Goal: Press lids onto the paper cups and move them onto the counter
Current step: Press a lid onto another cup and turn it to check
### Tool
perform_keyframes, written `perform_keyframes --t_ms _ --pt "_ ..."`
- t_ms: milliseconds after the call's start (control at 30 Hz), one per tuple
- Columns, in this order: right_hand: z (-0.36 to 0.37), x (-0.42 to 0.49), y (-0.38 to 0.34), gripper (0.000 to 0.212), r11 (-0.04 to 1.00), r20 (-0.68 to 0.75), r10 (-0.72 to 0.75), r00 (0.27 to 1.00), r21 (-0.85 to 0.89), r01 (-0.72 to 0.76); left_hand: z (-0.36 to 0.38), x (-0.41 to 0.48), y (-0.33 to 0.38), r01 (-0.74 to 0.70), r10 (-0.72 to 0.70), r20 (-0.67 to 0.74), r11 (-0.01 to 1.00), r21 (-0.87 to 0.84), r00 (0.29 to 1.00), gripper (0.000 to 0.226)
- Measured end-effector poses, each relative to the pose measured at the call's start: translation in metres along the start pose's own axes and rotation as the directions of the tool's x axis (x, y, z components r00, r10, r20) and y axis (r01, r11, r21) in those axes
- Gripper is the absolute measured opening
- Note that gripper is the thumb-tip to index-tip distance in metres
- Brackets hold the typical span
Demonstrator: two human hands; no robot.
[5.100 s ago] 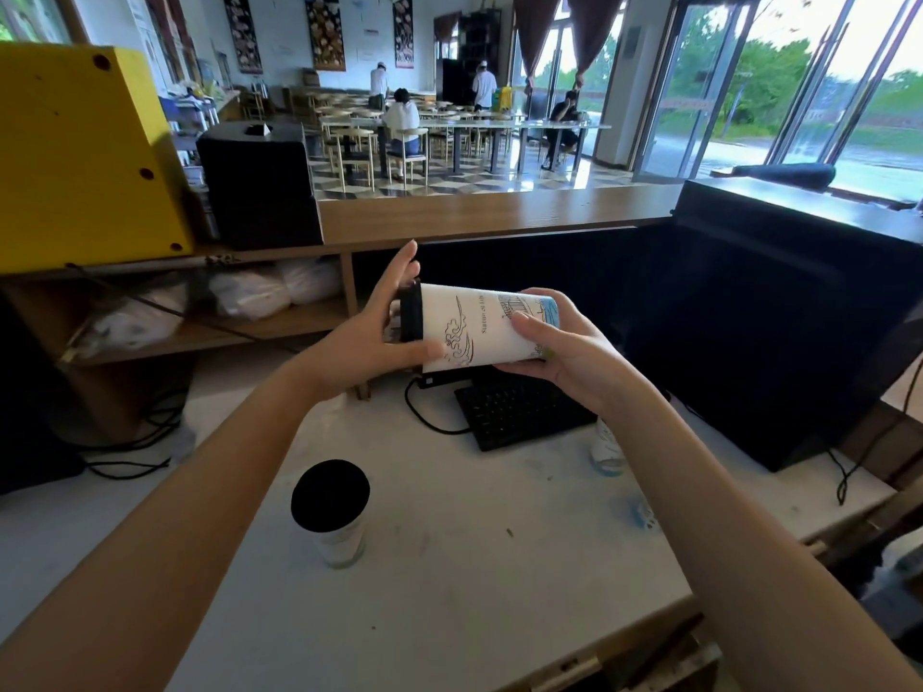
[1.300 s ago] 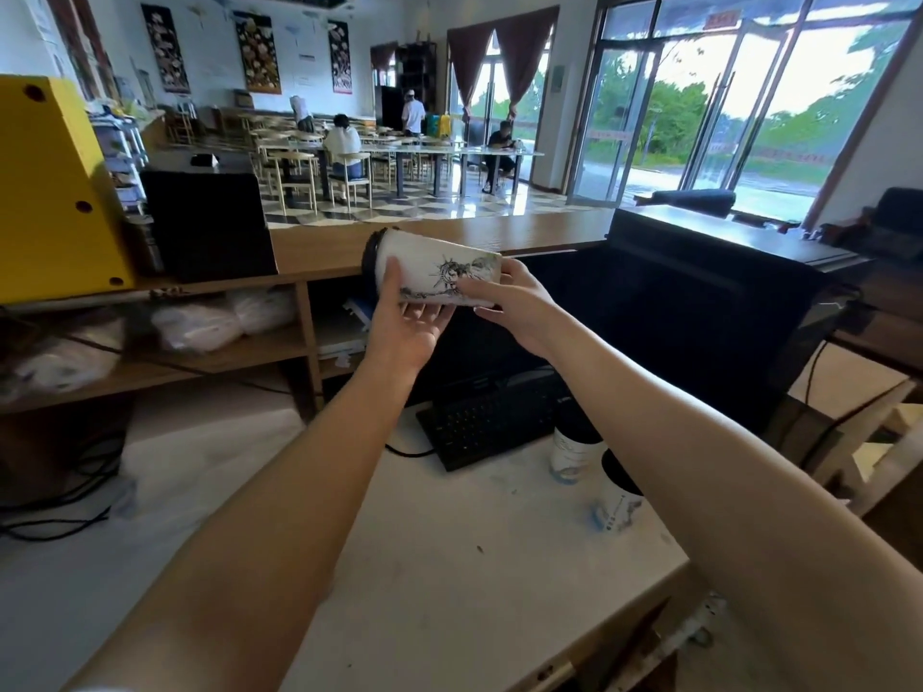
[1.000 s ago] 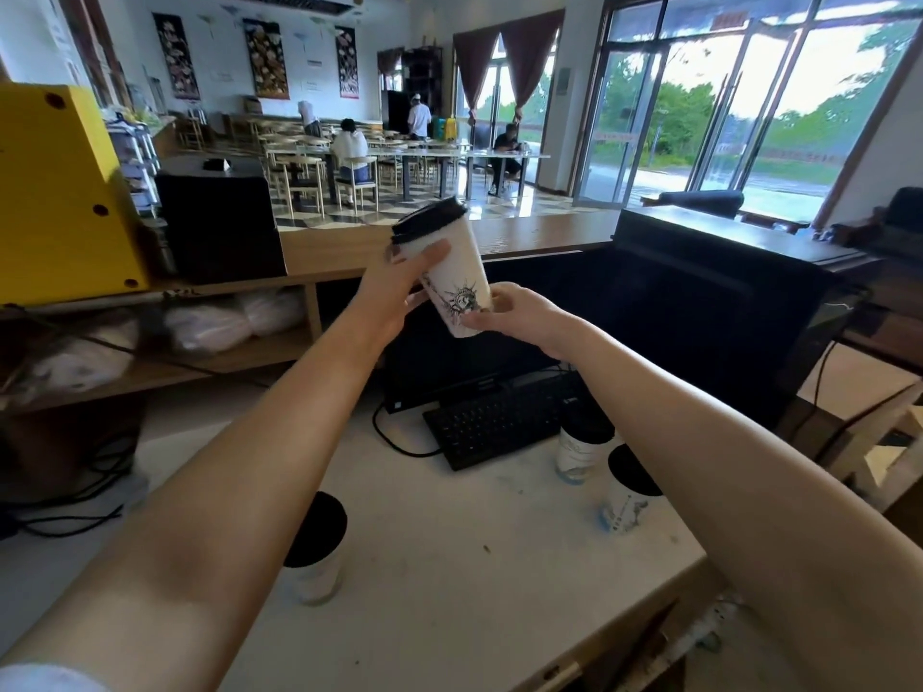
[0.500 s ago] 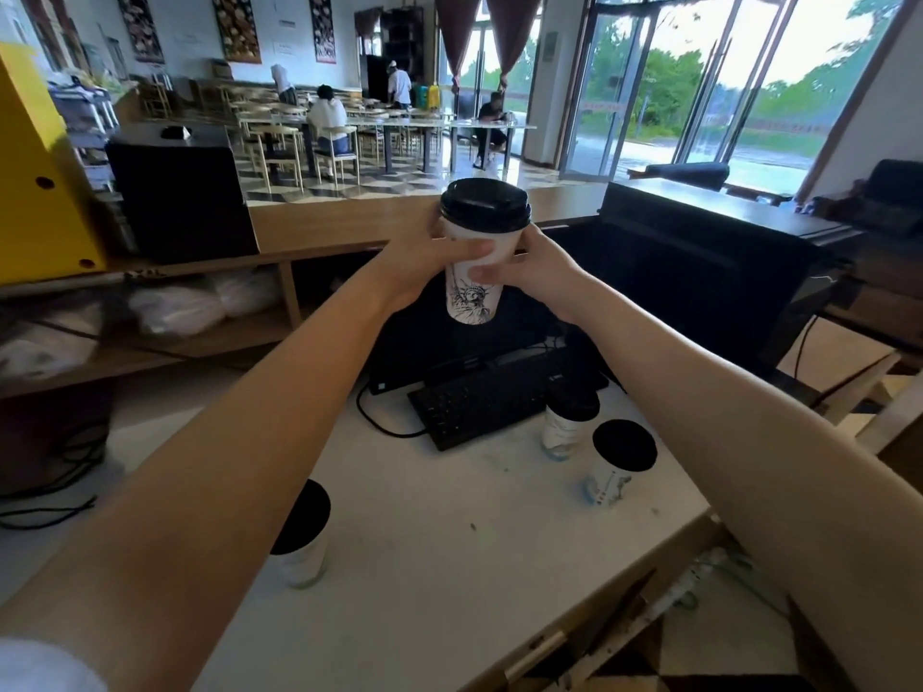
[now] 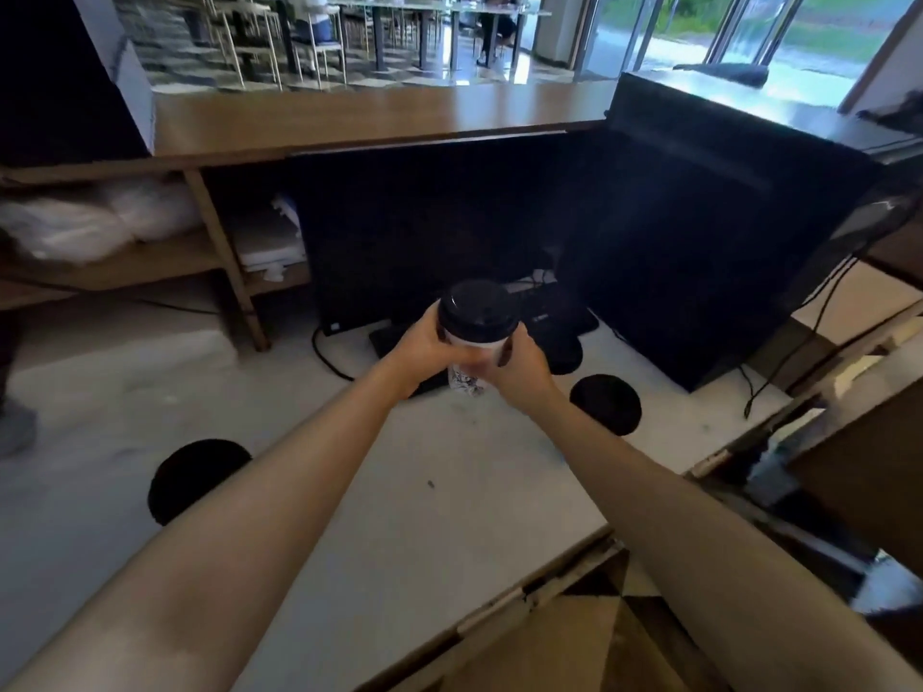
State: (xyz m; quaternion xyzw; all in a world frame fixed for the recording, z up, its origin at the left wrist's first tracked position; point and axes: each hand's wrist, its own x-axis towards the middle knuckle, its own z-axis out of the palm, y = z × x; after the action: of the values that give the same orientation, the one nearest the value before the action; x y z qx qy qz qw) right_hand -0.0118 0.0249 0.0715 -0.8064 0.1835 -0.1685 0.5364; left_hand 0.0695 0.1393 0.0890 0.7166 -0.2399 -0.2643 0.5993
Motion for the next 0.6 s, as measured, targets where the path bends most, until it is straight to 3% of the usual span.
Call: perform_keyframes --t_ms 167,333,600 --pt "0.014 0.004 0.065 0.065 0.995 -0.022 -0.041 0.999 0.094 0.043 0.026 0.016 -0.054 0.071 -0.073 -0.038 0.996 -0.052 0.997 0.091" --pt "0.022 0.012 0.110 0.063 0.992 -0.010 0.037 0.999 0.118 -0.035 0.040 0.027 -0.087 0.156 -0.161 -0.086 0.986 -0.060 0.983 0.099" --pt "0.026 0.023 0.137 0.066 0.990 0.013 0.095 0.995 0.108 -0.096 0.049 0.036 -0.102 0.160 -0.163 -0.140 0.987 -0.031 0.977 0.093"
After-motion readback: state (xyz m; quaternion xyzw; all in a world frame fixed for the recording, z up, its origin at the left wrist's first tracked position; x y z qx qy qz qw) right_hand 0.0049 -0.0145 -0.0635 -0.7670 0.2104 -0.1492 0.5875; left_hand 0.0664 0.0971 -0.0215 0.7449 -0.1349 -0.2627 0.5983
